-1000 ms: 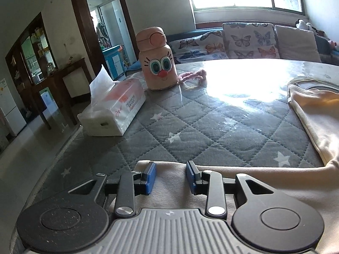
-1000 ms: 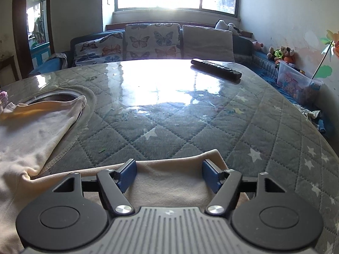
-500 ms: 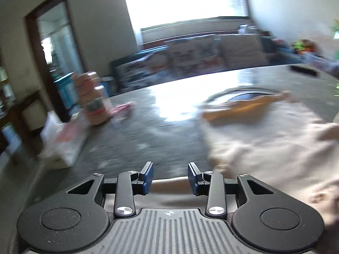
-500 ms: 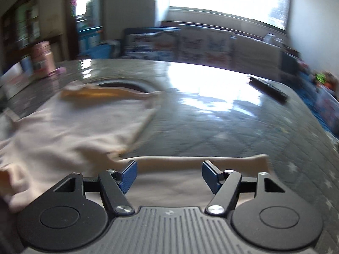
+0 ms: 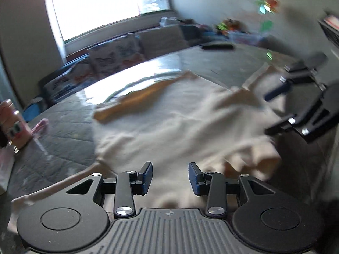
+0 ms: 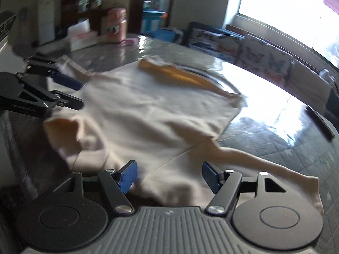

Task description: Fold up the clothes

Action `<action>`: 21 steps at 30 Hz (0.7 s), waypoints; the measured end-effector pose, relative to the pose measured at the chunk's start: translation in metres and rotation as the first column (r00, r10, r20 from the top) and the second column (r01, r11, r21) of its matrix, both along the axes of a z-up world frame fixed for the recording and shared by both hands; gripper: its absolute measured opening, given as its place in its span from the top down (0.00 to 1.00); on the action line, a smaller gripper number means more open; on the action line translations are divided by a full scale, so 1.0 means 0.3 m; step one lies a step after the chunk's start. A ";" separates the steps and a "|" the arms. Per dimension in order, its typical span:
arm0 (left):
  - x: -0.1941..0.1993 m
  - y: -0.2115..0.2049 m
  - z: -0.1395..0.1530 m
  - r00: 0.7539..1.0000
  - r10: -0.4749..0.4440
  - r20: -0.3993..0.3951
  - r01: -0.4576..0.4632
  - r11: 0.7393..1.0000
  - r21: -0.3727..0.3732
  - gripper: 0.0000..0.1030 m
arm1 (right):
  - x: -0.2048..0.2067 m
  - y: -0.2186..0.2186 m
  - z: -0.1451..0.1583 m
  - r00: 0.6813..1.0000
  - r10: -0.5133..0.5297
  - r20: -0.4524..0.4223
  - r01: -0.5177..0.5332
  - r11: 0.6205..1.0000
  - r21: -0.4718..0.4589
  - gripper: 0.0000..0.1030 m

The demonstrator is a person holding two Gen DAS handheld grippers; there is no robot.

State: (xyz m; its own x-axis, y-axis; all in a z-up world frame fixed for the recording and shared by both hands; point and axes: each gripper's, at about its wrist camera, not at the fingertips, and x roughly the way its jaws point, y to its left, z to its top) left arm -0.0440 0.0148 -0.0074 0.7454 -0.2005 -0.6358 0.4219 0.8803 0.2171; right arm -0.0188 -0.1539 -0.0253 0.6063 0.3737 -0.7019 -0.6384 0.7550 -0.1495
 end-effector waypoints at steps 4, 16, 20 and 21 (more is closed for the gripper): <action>-0.045 -0.020 -0.006 0.998 -0.061 0.019 0.060 0.997 0.058 0.61 | -0.040 0.007 0.002 0.999 0.042 0.004 -0.041 0.998 -0.041 0.33; 0.017 -0.024 0.011 0.999 -0.051 0.004 0.051 0.999 0.013 0.59 | -0.007 0.094 0.033 0.995 0.097 -0.003 -0.097 0.995 0.020 0.33; 0.060 0.015 0.031 1.000 -0.002 -0.009 0.002 1.000 -0.024 0.58 | 0.006 0.104 0.011 0.991 0.120 -0.052 -0.119 0.993 0.023 0.33; 0.072 0.025 0.037 1.000 0.012 -0.012 -0.012 0.999 -0.033 0.58 | 0.020 0.096 0.025 0.992 0.113 -0.057 -0.111 0.993 0.040 0.33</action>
State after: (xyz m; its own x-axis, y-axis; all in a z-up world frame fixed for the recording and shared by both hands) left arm -0.0223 0.0223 0.0037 0.7404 -0.2131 -0.6375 0.4138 0.8919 0.1825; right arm -0.0128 -0.1252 -0.0179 0.5167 0.4630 -0.7202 -0.7264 0.6823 -0.0825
